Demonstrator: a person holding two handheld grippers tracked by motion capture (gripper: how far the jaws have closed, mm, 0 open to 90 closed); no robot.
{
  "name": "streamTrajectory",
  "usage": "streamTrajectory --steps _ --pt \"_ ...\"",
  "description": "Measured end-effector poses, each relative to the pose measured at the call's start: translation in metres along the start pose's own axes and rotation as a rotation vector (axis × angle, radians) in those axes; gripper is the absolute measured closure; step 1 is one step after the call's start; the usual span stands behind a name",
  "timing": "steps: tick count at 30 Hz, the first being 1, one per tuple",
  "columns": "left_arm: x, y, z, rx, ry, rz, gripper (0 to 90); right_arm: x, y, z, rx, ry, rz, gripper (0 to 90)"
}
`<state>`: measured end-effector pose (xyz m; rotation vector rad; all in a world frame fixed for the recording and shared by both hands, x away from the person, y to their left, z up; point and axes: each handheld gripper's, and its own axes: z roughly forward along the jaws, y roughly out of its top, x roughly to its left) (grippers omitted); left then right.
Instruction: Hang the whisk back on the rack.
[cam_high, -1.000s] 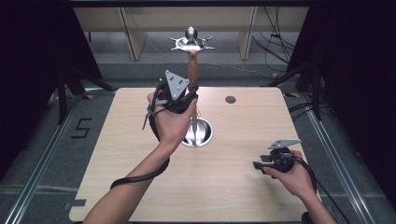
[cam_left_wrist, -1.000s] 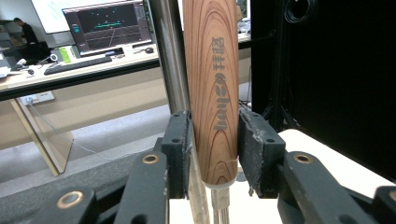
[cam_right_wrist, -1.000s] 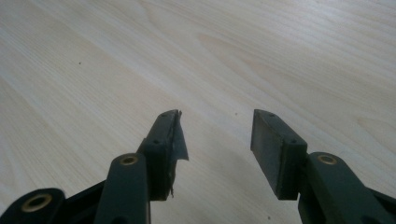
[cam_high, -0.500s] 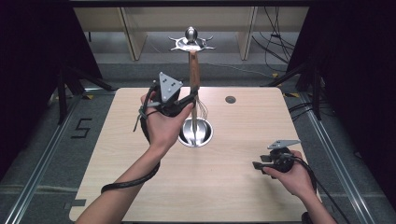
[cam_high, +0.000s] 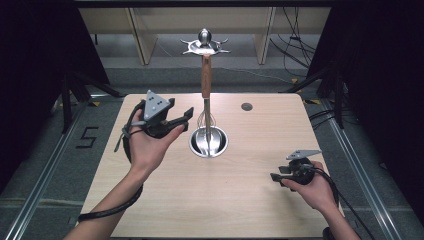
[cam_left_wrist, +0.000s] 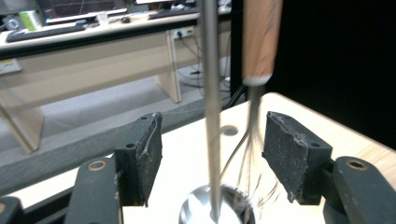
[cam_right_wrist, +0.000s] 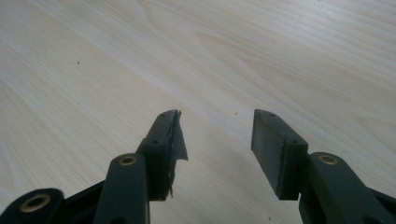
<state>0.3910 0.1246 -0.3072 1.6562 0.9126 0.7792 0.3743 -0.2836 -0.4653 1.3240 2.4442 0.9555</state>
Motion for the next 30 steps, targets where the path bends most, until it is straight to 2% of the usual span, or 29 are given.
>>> streamTrajectory --steps 1,2,3,4,7,9,10,11,12,13,15,16,17,18,19,20,21,22,23,24,25,27,28,30 --pt "0.002 -0.004 -0.002 0.009 0.004 -0.003 36.7 0.001 -0.001 0.003 -0.031 -0.006 0.008 52.2" --pt "0.005 -0.008 -0.004 0.014 0.009 -0.007 36.6 0.0 0.0 0.001 0.002 -0.002 0.004 52.1" --pt "0.008 -0.012 -0.006 0.022 0.013 -0.003 36.6 0.001 0.0 0.001 0.0 -0.003 0.006 52.2" --pt "0.01 -0.016 -0.008 0.027 0.017 -0.006 36.6 0.001 -0.001 0.004 -0.041 -0.007 0.008 52.1" --pt "0.015 -0.025 -0.011 0.037 0.022 -0.001 36.6 0.0 0.0 0.0 -0.003 -0.003 -0.002 52.2" --pt "0.022 -0.039 -0.017 0.051 0.032 0.005 36.6 0.001 0.0 0.0 0.008 0.002 0.024 52.2" --pt "0.022 -0.039 -0.017 0.051 0.032 0.005 36.6 0.001 0.0 0.0 0.008 0.002 0.024 52.2" --pt "0.024 -0.045 -0.018 0.053 0.036 0.006 36.6 -0.002 0.0 0.001 -0.016 -0.006 -0.028 52.1" --pt "0.028 -0.059 -0.021 0.061 0.045 0.019 36.9 0.0 -0.001 0.001 -0.001 -0.001 0.01 52.1" --pt "0.028 -0.059 -0.021 0.061 0.045 0.019 37.1 0.0 -0.001 0.001 -0.001 -0.001 0.01 52.1" --pt "0.032 -0.076 -0.023 0.087 0.053 0.038 37.4 -0.001 0.0 0.001 -0.004 -0.005 -0.002 52.1" --pt "0.034 -0.097 -0.024 0.1 0.055 0.021 37.6 0.0 -0.001 0.003 -0.018 -0.004 0.013 52.1" --pt "0.034 -0.097 -0.024 0.1 0.055 0.021 37.8 0.0 -0.001 0.003 -0.018 -0.004 0.013 52.1" --pt "0.035 -0.122 -0.026 0.121 0.061 0.018 38.1 0.0 -0.001 0.002 0.001 -0.004 0.008 52.2" --pt "0.035 -0.122 -0.026 0.121 0.061 0.018 38.9 0.0 -0.001 0.002 0.001 -0.004 0.008 52.2" --pt "0.036 -0.148 -0.03 0.136 0.072 0.012 41.2 0.0 -0.001 0.002 0.002 -0.003 0.013 52.1" --pt "0.036 -0.148 -0.03 0.136 0.072 0.012 41.7 0.0 -0.001 0.001 0.003 -0.004 0.014 52.1" --pt "0.037 -0.156 -0.032 0.175 0.057 -0.004 41.5 0.001 -0.001 0.0 0.005 0.002 0.034 52.1" --pt "0.04 -0.158 -0.033 0.167 0.045 -0.056 41.3 0.0 0.0 0.0 0.002 -0.001 0.01 52.0" --pt "0.041 -0.156 -0.033 0.171 0.056 -0.043 41.1 -0.002 0.0 0.0 -0.01 -0.008 -0.014 52.0" --pt "0.041 -0.156 -0.033 0.171 0.056 -0.043 40.6 -0.002 0.0 0.0 -0.01 -0.008 -0.014 52.0" --pt "0.042 -0.153 -0.032 0.149 0.063 -0.055 39.8 -0.001 -0.001 0.001 -0.011 -0.009 0.0 52.0" --pt "0.043 -0.153 -0.03 0.151 0.062 -0.044 39.4 -0.001 -0.001 0.001 -0.002 -0.004 0.017 52.0" --pt "0.044 -0.157 -0.029 0.178 0.055 -0.056 39.3 0.0 -0.001 0.0 0.004 -0.001 0.017 52.0"
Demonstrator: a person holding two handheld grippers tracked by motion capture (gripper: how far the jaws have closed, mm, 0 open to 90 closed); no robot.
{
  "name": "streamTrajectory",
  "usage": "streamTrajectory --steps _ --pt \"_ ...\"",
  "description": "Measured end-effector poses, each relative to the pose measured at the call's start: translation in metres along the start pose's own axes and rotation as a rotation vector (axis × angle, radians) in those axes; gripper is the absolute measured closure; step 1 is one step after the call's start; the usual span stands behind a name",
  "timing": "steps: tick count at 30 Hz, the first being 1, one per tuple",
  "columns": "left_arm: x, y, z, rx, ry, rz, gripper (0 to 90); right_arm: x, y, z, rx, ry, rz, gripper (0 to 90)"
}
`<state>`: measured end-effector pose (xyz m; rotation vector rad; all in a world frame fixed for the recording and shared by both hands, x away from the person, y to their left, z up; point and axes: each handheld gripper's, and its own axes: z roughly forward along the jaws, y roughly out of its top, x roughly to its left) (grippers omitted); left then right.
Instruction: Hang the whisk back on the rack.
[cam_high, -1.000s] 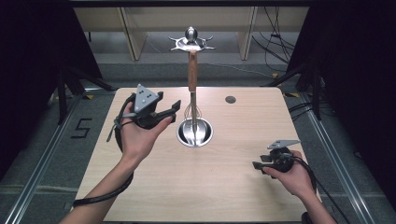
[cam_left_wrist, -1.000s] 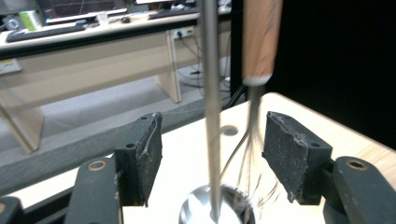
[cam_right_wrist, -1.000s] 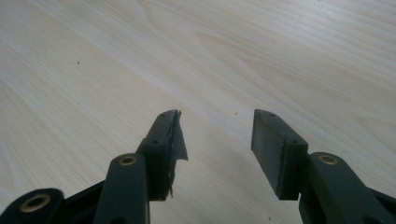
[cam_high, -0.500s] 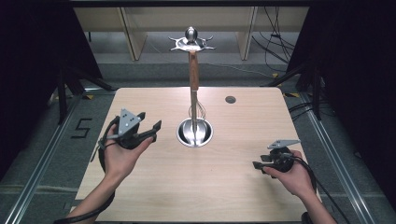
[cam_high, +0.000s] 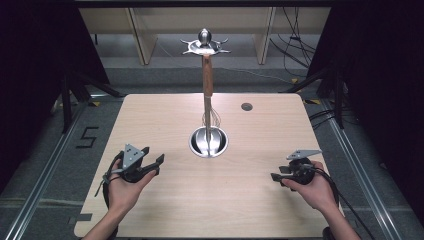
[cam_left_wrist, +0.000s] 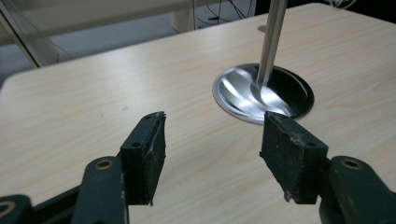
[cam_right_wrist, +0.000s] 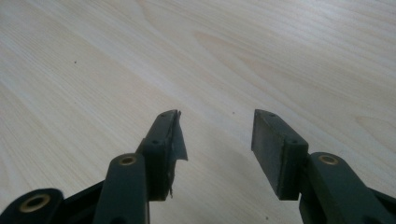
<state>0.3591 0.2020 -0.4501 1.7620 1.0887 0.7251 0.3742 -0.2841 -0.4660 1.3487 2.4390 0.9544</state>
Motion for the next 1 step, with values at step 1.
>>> streamTrajectory --steps 1 --pt "0.0 0.0 0.0 0.0 0.0 0.0 39.2 0.0 0.0 0.0 0.0 0.0 0.0 52.0"
